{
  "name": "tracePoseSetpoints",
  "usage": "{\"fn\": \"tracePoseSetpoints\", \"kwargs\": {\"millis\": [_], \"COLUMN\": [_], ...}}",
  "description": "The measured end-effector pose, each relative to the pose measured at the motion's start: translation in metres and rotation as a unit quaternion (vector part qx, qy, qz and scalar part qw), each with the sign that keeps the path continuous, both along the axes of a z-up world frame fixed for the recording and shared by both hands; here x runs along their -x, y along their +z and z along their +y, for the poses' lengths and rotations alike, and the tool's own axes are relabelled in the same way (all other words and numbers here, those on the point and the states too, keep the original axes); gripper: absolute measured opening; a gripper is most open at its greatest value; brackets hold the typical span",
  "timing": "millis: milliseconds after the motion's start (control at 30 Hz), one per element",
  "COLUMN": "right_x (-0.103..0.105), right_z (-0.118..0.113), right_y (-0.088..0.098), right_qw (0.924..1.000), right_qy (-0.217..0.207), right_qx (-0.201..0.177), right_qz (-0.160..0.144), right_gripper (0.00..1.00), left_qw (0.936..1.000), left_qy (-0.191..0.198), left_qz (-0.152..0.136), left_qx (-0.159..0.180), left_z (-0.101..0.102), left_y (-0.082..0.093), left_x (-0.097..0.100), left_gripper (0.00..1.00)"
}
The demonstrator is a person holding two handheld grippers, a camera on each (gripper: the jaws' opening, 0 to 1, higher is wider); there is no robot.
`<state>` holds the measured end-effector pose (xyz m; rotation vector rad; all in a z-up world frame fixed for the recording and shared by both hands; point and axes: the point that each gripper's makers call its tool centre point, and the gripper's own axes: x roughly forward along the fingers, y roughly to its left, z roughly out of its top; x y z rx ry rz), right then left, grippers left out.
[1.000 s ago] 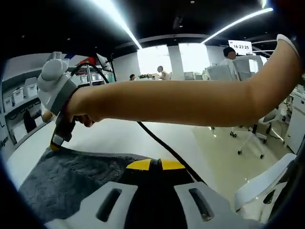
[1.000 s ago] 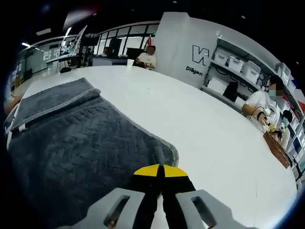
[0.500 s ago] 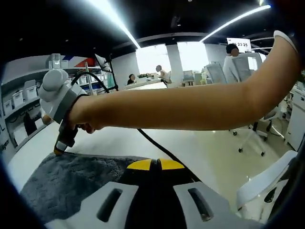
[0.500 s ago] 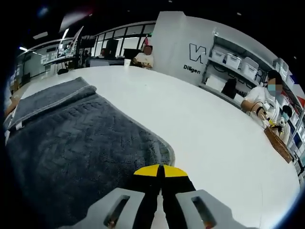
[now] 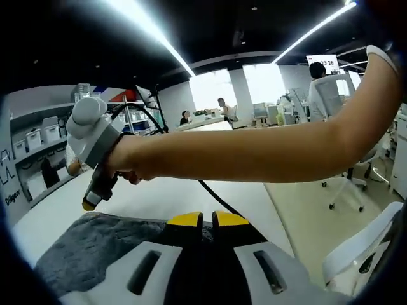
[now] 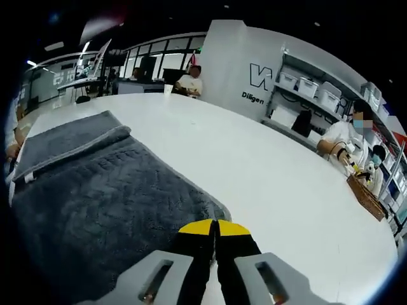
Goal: Open the folded towel by lifting each exposed corner and separating the folded layers until the towel lies flat within the target outline without major curled edges
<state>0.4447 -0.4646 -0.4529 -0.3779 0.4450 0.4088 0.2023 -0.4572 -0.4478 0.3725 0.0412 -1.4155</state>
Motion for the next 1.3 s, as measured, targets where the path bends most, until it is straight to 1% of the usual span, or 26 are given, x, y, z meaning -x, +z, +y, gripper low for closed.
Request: {"fn": "tracePoseSetpoints", "kwargs": {"millis": [167, 300, 367, 400, 433, 467, 567, 633, 667, 700, 800, 833, 933, 1000, 1133, 1300], "right_x": [0.002, 0.003, 0.004, 0.005, 0.005, 0.007, 0.009, 0.01, 0.009, 0.009, 0.006, 0.006, 0.009, 0.009, 0.012, 0.01], "right_z": [0.005, 0.009, 0.013, 0.015, 0.018, 0.02, 0.028, 0.031, 0.032, 0.033, 0.032, 0.032, 0.038, 0.043, 0.052, 0.061], "right_y": [0.011, 0.017, 0.02, 0.022, 0.023, 0.025, 0.03, 0.033, 0.034, 0.036, 0.041, 0.042, 0.046, 0.047, 0.048, 0.049], "right_qw": [1.0, 0.9998, 0.9998, 0.9997, 0.9997, 0.9996, 0.9994, 0.9993, 0.9992, 0.9992, 0.9983, 0.9982, 0.9979, 0.9978, 0.9982, 0.9983], "right_qy": [0.002, 0.001, 0.002, 0.002, 0.002, 0.002, 0.007, 0.01, 0.009, 0.008, -0.012, -0.018, -0.014, -0.012, -0.003, 0.002], "right_qx": [-0.004, -0.011, -0.014, -0.016, -0.02, -0.023, -0.027, -0.028, -0.03, -0.032, -0.047, -0.048, -0.054, -0.056, -0.052, -0.051], "right_qz": [-0.008, -0.014, -0.016, -0.017, -0.015, -0.016, -0.021, -0.023, -0.023, -0.024, -0.031, -0.032, -0.034, -0.032, -0.03, -0.028], "right_gripper": [0.0, 0.0, 0.0, 0.0, 0.02, 0.03, 0.06, 0.07, 0.09, 0.13, 0.33, 0.35, 0.33, 0.34, 0.33, 0.34], "left_qw": [0.9999, 0.9999, 0.9995, 0.9985, 0.9975, 0.9968, 0.9952, 0.9939, 0.9937, 0.9932, 0.9919, 0.9915, 0.9908, 0.9895, 0.9881, 0.9858], "left_qy": [0.009, 0.016, 0.029, 0.052, 0.064, 0.073, 0.092, 0.103, 0.105, 0.109, 0.119, 0.121, 0.127, 0.139, 0.15, 0.164], "left_qz": [0.005, 0.002, -0.001, -0.011, -0.024, -0.029, -0.023, -0.022, -0.022, -0.021, -0.025, -0.026, -0.027, -0.033, -0.023, -0.012], "left_qx": [0.004, 0.004, 0.009, 0.015, 0.017, 0.019, 0.026, 0.033, 0.034, 0.035, 0.037, 0.039, 0.04, 0.025, 0.025, 0.035], "left_z": [0.01, 0.019, 0.024, 0.029, 0.031, 0.034, 0.044, 0.049, 0.05, 0.053, 0.059, 0.061, 0.067, 0.071, 0.079, 0.092], "left_y": [0.003, 0.005, 0.008, 0.011, 0.014, 0.015, 0.018, 0.021, 0.022, 0.023, 0.025, 0.026, 0.027, 0.021, 0.018, 0.021], "left_x": [-0.002, -0.004, -0.008, -0.016, -0.02, -0.023, -0.029, -0.032, -0.033, -0.034, -0.036, -0.035, -0.04, -0.045, -0.051, -0.056], "left_gripper": [0.1, 0.13, 0.17, 0.2, 0.23, 0.28, 0.34, 0.36, 0.38, 0.4, 0.46, 0.48, 0.53, 0.56, 0.64, 0.64]}}
